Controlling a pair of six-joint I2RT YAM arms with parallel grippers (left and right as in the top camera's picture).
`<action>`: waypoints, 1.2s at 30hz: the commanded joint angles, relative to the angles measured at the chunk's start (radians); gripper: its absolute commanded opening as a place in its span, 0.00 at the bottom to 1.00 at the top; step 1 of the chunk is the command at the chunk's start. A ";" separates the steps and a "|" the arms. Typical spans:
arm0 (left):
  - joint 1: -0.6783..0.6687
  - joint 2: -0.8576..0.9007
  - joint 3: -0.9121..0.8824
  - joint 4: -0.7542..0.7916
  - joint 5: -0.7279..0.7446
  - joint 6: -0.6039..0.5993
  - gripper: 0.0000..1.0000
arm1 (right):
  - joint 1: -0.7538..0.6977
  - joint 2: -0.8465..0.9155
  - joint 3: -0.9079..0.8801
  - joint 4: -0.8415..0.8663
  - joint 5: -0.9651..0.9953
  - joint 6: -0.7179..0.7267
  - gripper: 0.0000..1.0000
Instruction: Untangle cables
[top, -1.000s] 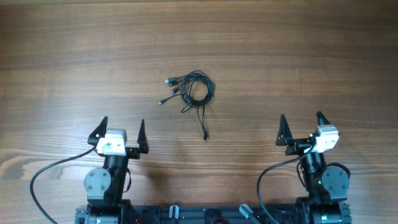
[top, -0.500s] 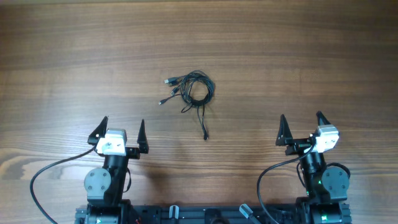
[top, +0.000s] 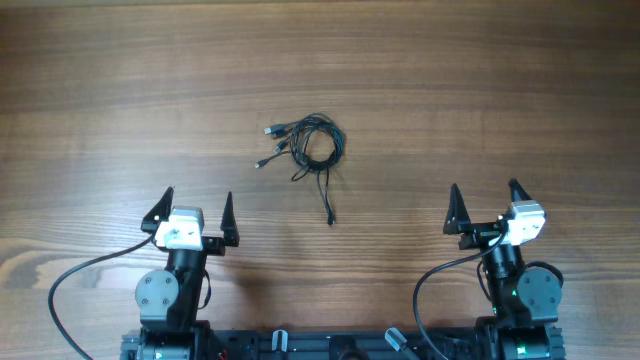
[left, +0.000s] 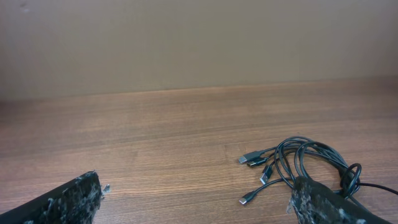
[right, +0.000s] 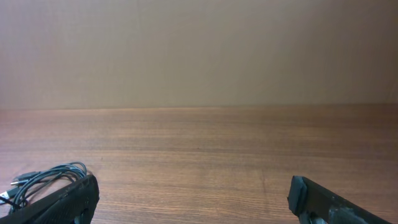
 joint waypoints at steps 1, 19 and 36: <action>-0.005 0.000 -0.003 -0.008 -0.010 0.012 1.00 | -0.007 0.002 -0.001 0.003 0.013 -0.009 1.00; -0.005 0.000 -0.003 -0.008 -0.010 0.012 1.00 | -0.007 0.002 -0.001 0.003 0.013 -0.010 1.00; -0.005 0.000 -0.003 0.027 -0.085 0.146 1.00 | -0.007 0.002 -0.001 0.003 0.013 -0.009 1.00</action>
